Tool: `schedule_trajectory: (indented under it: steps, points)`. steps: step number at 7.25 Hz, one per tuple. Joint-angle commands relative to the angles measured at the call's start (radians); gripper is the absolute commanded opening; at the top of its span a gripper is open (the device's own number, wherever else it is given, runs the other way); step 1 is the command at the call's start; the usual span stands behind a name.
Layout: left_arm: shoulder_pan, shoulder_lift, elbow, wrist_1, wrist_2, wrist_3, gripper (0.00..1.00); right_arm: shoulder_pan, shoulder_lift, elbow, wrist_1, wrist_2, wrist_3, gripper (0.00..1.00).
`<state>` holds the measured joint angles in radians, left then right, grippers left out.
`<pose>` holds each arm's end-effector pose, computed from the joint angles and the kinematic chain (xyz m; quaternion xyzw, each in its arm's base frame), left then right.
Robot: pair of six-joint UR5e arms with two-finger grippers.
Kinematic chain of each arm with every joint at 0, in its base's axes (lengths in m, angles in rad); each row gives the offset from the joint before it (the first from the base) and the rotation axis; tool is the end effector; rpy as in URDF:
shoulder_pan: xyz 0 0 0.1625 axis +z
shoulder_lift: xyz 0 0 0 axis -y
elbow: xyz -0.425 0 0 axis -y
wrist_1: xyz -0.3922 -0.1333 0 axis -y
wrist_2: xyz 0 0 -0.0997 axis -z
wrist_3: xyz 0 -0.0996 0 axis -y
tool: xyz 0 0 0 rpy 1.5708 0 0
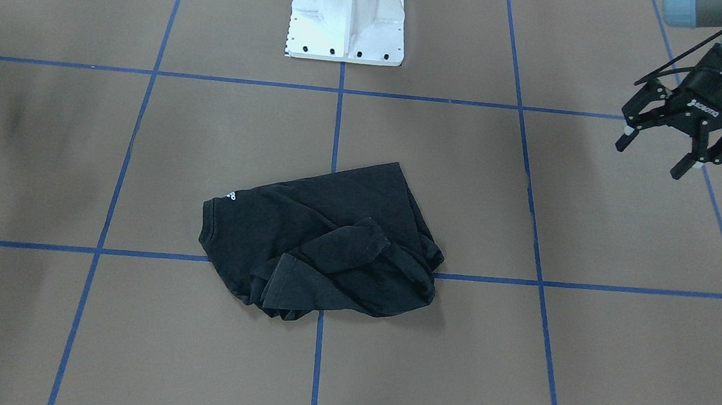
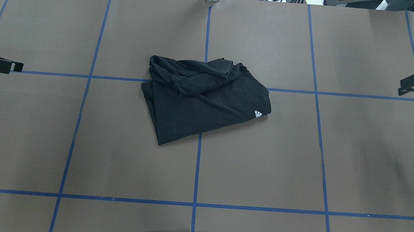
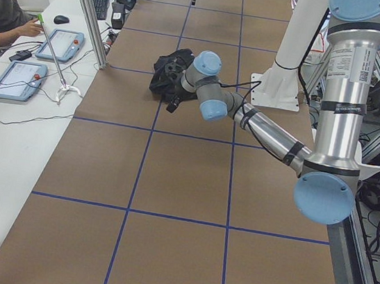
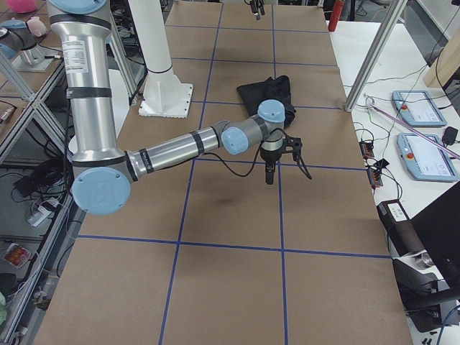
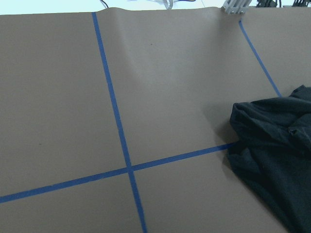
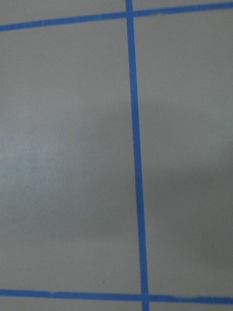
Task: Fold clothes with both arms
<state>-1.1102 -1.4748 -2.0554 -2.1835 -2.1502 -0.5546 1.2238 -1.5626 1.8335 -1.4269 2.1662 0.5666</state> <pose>0.1278 -0.4347 0.3979 0.2802 0.4426 0.0975 0.8462 -0.0992 -0.5020 0.5178 0.0501 -0.3444 0.0425 0.9365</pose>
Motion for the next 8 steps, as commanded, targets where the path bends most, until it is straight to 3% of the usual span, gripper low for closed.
schedule_trajectory:
  steps: [1, 2, 3, 5, 6, 8]
  points:
    - [-0.164, 0.048, 0.094, 0.019, -0.100, 0.358, 0.99, 0.121, -0.097, 0.003, -0.004, 0.024, -0.213, 1.00]
    - [-0.240, 0.045, 0.138, 0.096, -0.103, 0.525, 1.00, 0.172, -0.126, -0.005, -0.010, 0.039, -0.302, 1.00]
    - [-0.320, 0.025, 0.182, 0.184, -0.103, 0.699, 0.99, 0.218, -0.125, -0.007, -0.088, 0.043, -0.411, 1.00]
    - [-0.336, -0.005, 0.182, 0.397, -0.105, 0.719, 1.00, 0.275, -0.068, -0.007, -0.313, 0.041, -0.656, 1.00]
    - [-0.350, 0.020, 0.189, 0.425, -0.106, 0.722, 1.00, 0.275, -0.036, 0.001, -0.387, 0.043, -0.674, 1.00]
    - [-0.356, 0.024, 0.175, 0.435, -0.166, 0.717, 1.00, 0.275, -0.042, -0.008, -0.392, 0.088, -0.674, 1.00]
